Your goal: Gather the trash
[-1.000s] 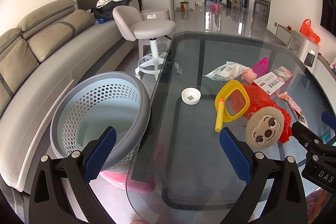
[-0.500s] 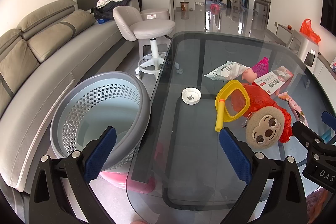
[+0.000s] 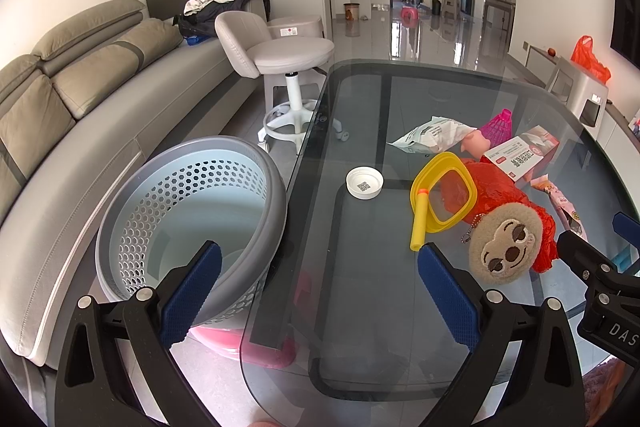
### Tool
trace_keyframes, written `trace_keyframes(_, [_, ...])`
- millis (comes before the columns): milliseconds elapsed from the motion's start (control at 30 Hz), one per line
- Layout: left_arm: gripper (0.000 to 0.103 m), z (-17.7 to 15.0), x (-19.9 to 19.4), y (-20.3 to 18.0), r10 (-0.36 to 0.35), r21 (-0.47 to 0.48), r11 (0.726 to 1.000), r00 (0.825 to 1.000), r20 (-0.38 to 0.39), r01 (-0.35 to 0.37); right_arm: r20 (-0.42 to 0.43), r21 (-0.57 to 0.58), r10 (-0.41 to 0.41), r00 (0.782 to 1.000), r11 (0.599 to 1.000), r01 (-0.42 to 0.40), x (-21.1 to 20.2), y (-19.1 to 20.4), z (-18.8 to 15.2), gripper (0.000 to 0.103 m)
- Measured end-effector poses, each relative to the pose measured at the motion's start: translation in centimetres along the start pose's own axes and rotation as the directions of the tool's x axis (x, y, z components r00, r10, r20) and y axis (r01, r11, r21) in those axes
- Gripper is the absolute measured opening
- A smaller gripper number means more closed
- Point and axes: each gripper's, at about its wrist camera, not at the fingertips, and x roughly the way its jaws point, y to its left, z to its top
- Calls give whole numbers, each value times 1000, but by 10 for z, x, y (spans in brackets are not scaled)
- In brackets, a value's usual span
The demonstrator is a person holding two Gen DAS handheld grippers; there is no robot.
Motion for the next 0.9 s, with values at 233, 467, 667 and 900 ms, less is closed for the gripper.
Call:
trace_keyframes(233, [96,0,0,0,1,1,1000,1000,0,-1,0,1,2,1000,1000,-2,0,0,1,95])
trace_keyframes(467, [96,0,0,0,1,2,1000,1000,1,-1,-1,1,2,1000,1000,-2,0,0,1,95])
trace_keyframes(667, [96,0,0,0,1,2,1000,1000,0,-1,0,5,4,1000,1000,-4,-3,0,0,95])
trace_keyframes(900, [96,0,2,1,-4,-3,1000,1000,-10,4,0,11,30,1000,999,-30,-3,-4,-2,95])
